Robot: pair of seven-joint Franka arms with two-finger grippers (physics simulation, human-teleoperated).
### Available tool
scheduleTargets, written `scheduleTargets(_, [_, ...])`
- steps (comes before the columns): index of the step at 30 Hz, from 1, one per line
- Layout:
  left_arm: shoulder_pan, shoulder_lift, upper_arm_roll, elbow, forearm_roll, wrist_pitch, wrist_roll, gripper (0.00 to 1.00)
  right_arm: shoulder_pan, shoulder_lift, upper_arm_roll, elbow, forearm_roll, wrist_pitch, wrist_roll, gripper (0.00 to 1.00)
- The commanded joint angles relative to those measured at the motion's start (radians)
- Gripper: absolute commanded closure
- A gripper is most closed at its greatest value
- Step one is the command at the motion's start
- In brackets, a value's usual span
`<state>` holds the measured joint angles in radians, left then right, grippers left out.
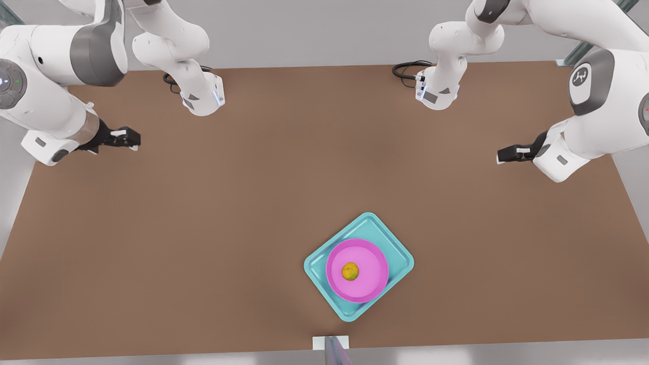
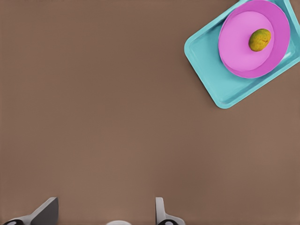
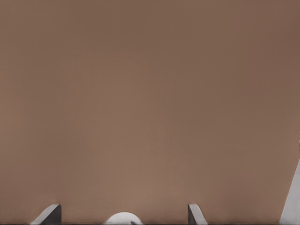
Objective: Place the orange on the plate with the left arm and the plate on the tray with the right arm
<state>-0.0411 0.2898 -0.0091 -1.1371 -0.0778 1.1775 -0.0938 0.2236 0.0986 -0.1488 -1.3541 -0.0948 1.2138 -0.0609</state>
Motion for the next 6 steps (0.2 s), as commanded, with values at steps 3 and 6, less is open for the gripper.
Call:
scheduleTargets(3, [0.000,-0.001,0.000,0.000,0.000,-0.004,-0.009,0.00,-0.020,0.013,-0.002,-0.022,-0.017,0.009,-0.132,0.00])
scheduleTargets(6, [0.000,-0.001,0.000,0.000,0.000,-0.004,-0.009,0.00,-0.020,0.013,-0.002,-0.022,-0.017,0.009,-0.129,0.00])
